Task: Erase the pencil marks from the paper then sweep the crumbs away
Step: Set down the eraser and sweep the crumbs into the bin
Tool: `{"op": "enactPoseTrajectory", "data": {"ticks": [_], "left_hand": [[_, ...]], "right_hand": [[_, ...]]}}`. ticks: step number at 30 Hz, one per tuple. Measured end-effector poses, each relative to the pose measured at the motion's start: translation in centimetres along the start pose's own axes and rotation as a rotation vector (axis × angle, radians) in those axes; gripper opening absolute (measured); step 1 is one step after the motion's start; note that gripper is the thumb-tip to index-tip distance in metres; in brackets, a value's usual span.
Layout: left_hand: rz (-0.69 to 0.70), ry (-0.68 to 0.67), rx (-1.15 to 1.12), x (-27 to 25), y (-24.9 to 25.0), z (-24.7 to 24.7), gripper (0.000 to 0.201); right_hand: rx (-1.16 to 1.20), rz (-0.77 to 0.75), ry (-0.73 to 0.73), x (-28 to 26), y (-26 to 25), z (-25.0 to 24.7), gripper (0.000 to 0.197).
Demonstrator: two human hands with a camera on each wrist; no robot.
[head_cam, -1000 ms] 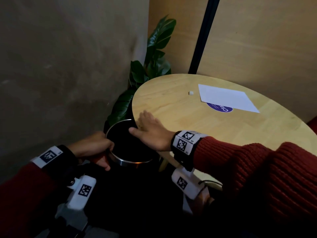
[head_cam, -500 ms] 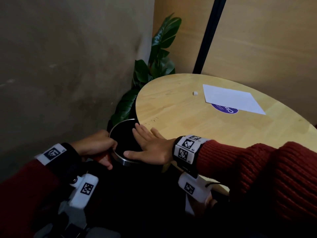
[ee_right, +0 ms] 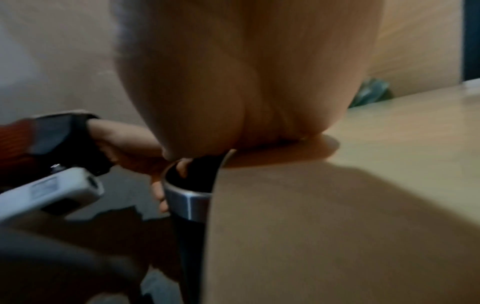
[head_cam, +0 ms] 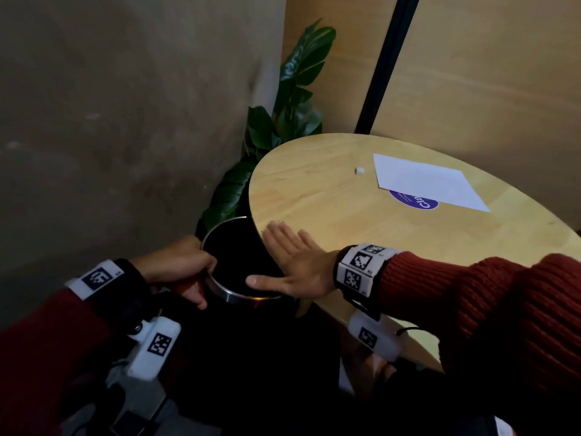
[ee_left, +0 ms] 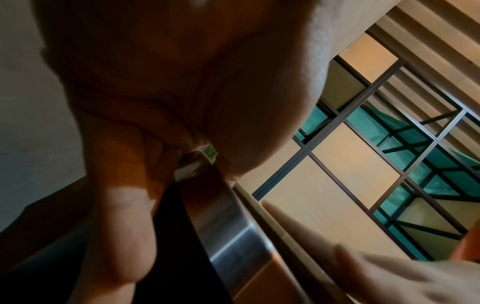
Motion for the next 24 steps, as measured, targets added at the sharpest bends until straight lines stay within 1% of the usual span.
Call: {"op": "enactPoseTrajectory", "data": {"ticks": [3, 4, 5, 6, 7, 8, 10, 11, 12, 13, 14, 16, 19, 21, 22, 23, 24], "left_hand": [[0.003, 0.0, -0.014, 0.1, 0.3, 0.1, 0.019], [0.003, 0.002, -0.019, 0.1, 0.3, 0.1, 0.018], [0.003, 0.005, -0.027, 0.2, 0.3, 0.1, 0.018], [0.004, 0.006, -0.035, 0.2, 0.3, 0.1, 0.017], [0.005, 0.004, -0.042, 0.3, 0.3, 0.2, 0.016], [0.007, 0.004, -0.047, 0.3, 0.3, 0.2, 0.015], [0.008, 0.011, -0.045, 0.4, 0.2, 0.1, 0.014], [0.003, 0.014, -0.042, 0.5, 0.2, 0.1, 0.013], [0.0, 0.019, -0.037, 0.5, 0.2, 0.0, 0.014], [0.001, 0.021, -0.028, 0.5, 0.2, 0.0, 0.014], [0.004, 0.021, -0.022, 0.4, 0.2, 0.0, 0.014], [0.004, 0.018, -0.019, 0.3, 0.1, 0.1, 0.016], [0.008, 0.01, -0.022, 0.5, 0.2, 0.2, 0.018], [0.009, -0.001, -0.034, 0.7, 0.2, 0.1, 0.02], [0.005, -0.006, -0.041, 0.9, 0.1, 0.1, 0.021], [0.001, -0.008, -0.046, 1.1, 0.0, 0.0, 0.021], [-0.005, -0.008, -0.047, 1.2, -0.1, 0.0, 0.021]], "right_hand": [[0.064, -0.142, -0.043, 0.2, -2.0, -0.2, 0.093], [0.109, -0.17, -0.021, 0.2, -2.4, -0.5, 0.089], [0.154, -0.168, 0.033, 0.4, -2.3, -1.1, 0.086], [0.183, -0.128, 0.109, 0.6, -1.7, -1.9, 0.084], [0.187, -0.051, 0.181, 1.0, -0.6, -2.8, 0.084], [0.173, 0.058, 0.225, 1.4, 0.7, -3.3, 0.086], [0.149, 0.317, 0.244, 2.2, 3.6, -3.5, 0.095], [0.151, 0.414, 0.238, 2.5, 4.6, -3.2, 0.102], [0.162, 0.474, 0.24, 2.7, 5.3, -2.7, 0.109], [0.166, 0.492, 0.254, 2.9, 5.5, -2.3, 0.114], [0.158, 0.469, 0.258, 2.9, 5.2, -1.9, 0.118], [0.118, 0.356, 0.185, 2.8, 3.5, -1.6, 0.117], [0.075, 0.173, 0.087, 2.7, -0.1, -1.3, 0.107], [0.114, 0.032, 0.022, 2.8, -2.1, -0.9, 0.097], [0.147, -0.021, 0.007, 2.8, -2.7, -0.8, 0.092], [0.182, -0.051, 0.026, 2.8, -2.8, -1.0, 0.087], [0.204, -0.054, 0.078, 2.8, -2.4, -1.5, 0.084]]}}
Point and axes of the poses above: each hand's wrist, its own x-axis towards the middle knuckle, its own z-axis out of the palm, y = z × x, the point moved 3 cm from there along x, towards the middle knuckle, and after that the axes turned 7 degrees about y, right-handed, at the moved point
